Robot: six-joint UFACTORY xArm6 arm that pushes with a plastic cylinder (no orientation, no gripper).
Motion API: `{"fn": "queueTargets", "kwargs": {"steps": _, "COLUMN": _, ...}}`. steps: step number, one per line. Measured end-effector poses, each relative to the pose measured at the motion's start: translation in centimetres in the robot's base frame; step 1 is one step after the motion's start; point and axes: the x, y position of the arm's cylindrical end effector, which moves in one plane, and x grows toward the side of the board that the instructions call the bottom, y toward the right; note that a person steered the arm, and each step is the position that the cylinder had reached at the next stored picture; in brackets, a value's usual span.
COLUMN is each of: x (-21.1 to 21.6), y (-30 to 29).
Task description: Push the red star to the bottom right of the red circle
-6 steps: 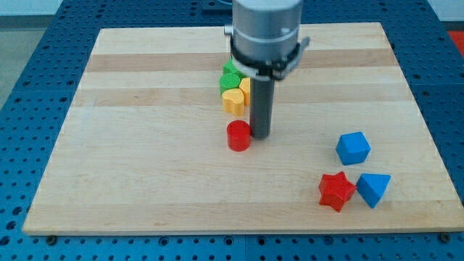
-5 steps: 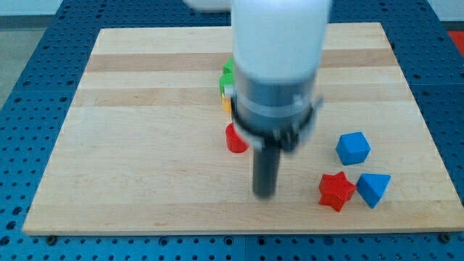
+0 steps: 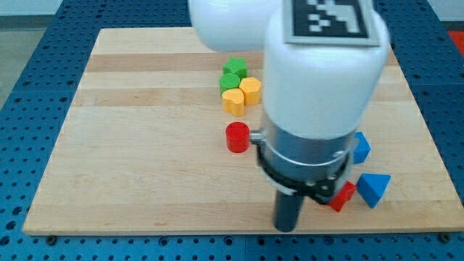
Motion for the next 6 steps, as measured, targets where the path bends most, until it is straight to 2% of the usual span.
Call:
{"fn": "queueTargets", "kwargs": {"steps": 1, "x": 0.0, "y": 6.0}}
{"fn": "queueTargets", "kwargs": {"steps": 3, "x": 0.0, "y": 8.5}}
{"fn": "queueTargets", "kwargs": {"steps": 6, "x": -5.6, "y": 5.3}}
